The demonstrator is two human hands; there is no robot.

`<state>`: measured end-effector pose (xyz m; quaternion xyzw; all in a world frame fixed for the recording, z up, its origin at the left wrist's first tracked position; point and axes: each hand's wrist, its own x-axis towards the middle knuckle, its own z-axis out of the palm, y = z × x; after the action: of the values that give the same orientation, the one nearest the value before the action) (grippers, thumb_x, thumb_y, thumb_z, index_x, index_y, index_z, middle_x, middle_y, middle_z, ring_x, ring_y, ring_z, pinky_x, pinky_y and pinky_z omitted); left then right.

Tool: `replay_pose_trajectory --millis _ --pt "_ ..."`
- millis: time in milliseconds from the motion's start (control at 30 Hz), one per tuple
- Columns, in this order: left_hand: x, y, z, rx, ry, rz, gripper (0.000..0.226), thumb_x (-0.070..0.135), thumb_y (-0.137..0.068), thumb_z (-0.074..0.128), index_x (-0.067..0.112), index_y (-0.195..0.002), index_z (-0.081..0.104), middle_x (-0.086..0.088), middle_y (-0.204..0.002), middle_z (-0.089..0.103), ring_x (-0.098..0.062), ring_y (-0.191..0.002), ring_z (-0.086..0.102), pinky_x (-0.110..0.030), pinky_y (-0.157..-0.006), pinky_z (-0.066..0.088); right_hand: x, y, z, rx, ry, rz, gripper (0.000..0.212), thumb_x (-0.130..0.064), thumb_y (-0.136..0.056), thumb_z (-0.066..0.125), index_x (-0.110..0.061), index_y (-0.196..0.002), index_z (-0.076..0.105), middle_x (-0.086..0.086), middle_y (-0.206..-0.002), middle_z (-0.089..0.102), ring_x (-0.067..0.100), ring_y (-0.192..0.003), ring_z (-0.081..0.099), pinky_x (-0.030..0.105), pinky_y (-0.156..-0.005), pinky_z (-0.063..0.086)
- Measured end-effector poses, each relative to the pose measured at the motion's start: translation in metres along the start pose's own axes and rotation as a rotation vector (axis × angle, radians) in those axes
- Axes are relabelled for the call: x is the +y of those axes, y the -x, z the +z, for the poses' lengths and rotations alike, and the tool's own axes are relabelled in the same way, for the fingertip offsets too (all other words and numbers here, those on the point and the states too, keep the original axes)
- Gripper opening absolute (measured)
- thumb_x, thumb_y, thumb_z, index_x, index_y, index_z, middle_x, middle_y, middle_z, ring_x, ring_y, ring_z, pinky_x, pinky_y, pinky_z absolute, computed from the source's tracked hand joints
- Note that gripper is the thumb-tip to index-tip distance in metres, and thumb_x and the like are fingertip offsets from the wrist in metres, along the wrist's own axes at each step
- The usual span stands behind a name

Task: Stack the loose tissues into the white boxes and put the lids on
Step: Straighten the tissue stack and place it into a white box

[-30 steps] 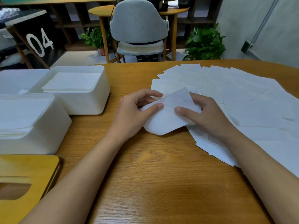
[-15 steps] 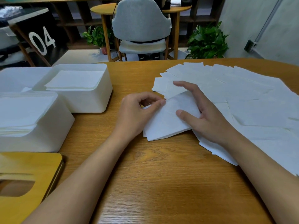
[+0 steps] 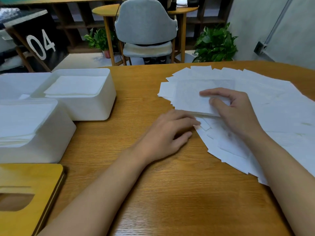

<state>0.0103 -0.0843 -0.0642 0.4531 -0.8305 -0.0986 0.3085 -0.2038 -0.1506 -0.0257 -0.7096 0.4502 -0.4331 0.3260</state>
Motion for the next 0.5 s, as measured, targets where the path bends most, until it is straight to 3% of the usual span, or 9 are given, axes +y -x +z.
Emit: replay_pose_trajectory --millis 133,300,500 --pt "0.004 -0.004 0.007 -0.126 -0.074 0.045 0.033 0.030 -0.105 0.056 0.027 -0.135 0.070 0.008 -0.145 0.060 -0.013 -0.138 0.052 -0.048 -0.105 0.046 0.001 0.000 0.001 0.004 -0.017 0.016 0.038 -0.003 -0.098 0.056 -0.030 -0.109 0.080 -0.022 -0.115 0.075 -0.007 -0.115 0.063 0.006 -0.094 0.043" --pt "0.006 -0.003 -0.005 -0.117 -0.048 0.002 0.024 0.041 -0.099 0.070 0.029 -0.119 0.078 0.008 -0.148 0.057 -0.010 -0.138 0.050 -0.047 -0.109 0.044 -0.001 0.001 0.003 0.015 -0.020 0.028 0.038 -0.004 -0.098 0.056 -0.030 -0.108 0.081 -0.023 -0.114 0.075 -0.009 -0.113 0.062 0.003 -0.090 0.042" --pt "0.007 0.000 -0.014 -0.103 -0.019 0.022 0.018 0.040 -0.093 0.077 0.023 -0.095 0.080 0.008 -0.121 0.066 -0.013 -0.113 0.058 -0.045 -0.094 0.049 -0.002 0.004 0.004 0.022 -0.025 0.018 0.038 -0.003 -0.098 0.056 -0.029 -0.108 0.081 -0.023 -0.114 0.075 -0.007 -0.113 0.063 0.006 -0.092 0.044"
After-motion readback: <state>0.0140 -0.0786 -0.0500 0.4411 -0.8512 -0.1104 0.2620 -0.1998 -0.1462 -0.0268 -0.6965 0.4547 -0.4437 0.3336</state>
